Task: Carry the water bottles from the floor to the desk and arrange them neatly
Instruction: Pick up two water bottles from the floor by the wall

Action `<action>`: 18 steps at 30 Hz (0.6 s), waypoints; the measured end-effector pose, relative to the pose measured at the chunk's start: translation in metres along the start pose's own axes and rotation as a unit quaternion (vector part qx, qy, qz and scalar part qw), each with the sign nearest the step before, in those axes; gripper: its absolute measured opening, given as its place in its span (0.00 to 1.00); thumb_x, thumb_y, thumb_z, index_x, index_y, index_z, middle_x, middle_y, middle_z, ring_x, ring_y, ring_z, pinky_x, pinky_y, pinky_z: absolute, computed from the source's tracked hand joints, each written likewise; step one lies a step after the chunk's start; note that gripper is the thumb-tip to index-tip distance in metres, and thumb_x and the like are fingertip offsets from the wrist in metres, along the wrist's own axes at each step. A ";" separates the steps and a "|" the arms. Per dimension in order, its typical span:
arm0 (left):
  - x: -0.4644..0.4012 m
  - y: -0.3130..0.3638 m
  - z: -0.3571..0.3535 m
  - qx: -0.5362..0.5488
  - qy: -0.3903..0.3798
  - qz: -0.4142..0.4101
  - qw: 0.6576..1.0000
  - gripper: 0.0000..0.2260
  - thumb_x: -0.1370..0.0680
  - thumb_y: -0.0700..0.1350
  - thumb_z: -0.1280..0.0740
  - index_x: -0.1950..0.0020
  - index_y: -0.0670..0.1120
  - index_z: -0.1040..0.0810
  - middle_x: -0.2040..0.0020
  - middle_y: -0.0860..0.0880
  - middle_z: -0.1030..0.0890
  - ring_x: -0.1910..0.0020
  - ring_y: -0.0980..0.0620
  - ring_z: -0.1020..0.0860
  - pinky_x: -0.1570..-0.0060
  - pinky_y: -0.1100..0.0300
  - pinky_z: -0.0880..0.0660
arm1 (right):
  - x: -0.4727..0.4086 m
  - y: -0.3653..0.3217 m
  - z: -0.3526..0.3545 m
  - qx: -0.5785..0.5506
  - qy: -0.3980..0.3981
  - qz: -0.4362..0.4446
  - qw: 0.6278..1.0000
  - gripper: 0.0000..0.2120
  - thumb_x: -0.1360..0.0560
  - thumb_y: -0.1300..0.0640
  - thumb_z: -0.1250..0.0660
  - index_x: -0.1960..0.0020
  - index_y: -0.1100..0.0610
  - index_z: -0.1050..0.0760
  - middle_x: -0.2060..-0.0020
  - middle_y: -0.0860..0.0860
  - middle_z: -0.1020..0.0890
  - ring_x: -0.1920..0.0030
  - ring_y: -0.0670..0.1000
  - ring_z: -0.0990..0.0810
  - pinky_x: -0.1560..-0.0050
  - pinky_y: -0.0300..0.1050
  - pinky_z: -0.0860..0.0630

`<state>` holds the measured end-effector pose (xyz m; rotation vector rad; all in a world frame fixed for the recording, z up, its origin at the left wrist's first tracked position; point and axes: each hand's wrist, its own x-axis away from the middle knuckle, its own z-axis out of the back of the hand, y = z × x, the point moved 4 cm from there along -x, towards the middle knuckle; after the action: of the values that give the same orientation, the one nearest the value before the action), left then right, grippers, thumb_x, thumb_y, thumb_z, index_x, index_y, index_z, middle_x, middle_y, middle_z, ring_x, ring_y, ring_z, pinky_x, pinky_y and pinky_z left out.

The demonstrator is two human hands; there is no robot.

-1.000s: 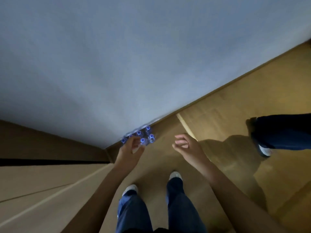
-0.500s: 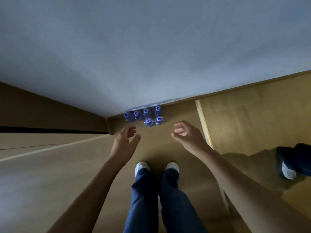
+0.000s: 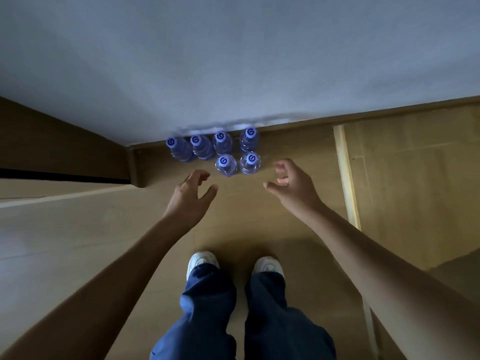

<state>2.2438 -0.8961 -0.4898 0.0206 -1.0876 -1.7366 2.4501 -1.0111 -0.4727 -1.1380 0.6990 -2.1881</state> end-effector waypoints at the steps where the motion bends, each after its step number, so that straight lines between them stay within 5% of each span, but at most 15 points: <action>1: -0.012 -0.014 -0.013 -0.005 0.000 -0.006 1.000 0.15 0.22 0.48 0.32 0.38 0.44 0.25 0.40 0.47 0.21 0.38 0.49 0.24 0.43 0.57 0.29 | -0.015 0.015 -0.013 0.002 0.001 0.004 1.000 0.23 0.26 0.57 0.27 0.33 0.56 0.29 0.37 0.54 0.23 0.43 0.51 0.23 0.45 0.46 0.26; 8: -0.105 -0.090 -0.081 0.008 0.042 -0.049 0.998 0.25 0.25 0.54 0.29 0.31 0.46 0.30 0.34 0.49 0.25 0.37 0.52 0.27 0.41 0.56 0.29 | -0.117 0.097 -0.084 -0.016 0.024 0.058 0.998 0.29 0.31 0.59 0.23 0.33 0.56 0.30 0.43 0.46 0.29 0.41 0.49 0.27 0.41 0.45 0.30; 13: -0.145 -0.115 -0.113 0.013 0.040 -0.102 0.994 0.32 0.32 0.56 0.23 0.32 0.49 0.31 0.37 0.53 0.29 0.39 0.53 0.28 0.42 0.58 0.29 | -0.166 0.137 -0.115 0.002 0.027 0.115 0.993 0.32 0.34 0.54 0.20 0.35 0.53 0.31 0.40 0.52 0.25 0.38 0.52 0.27 0.42 0.41 0.33; 16: -0.159 -0.122 -0.126 0.037 0.039 -0.124 0.991 0.33 0.35 0.52 0.20 0.35 0.49 0.29 0.38 0.49 0.29 0.40 0.52 0.27 0.40 0.57 0.27 | -0.184 0.143 -0.126 -0.015 0.025 0.141 0.990 0.29 0.35 0.52 0.19 0.40 0.49 0.30 0.44 0.49 0.21 0.44 0.41 0.24 0.48 0.28 0.33; 18: -0.164 -0.125 -0.132 0.056 0.047 -0.136 0.988 0.31 0.36 0.50 0.18 0.38 0.53 0.28 0.40 0.50 0.27 0.43 0.55 0.27 0.44 0.67 0.29 | -0.191 0.144 -0.130 -0.043 0.026 0.149 0.987 0.29 0.37 0.50 0.18 0.42 0.51 0.29 0.48 0.45 0.20 0.49 0.35 0.23 0.53 0.26 0.31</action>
<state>2.2901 -0.8507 -0.7258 0.3319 -1.1509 -1.8927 2.4660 -0.9566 -0.7394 -0.9519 0.9312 -1.9545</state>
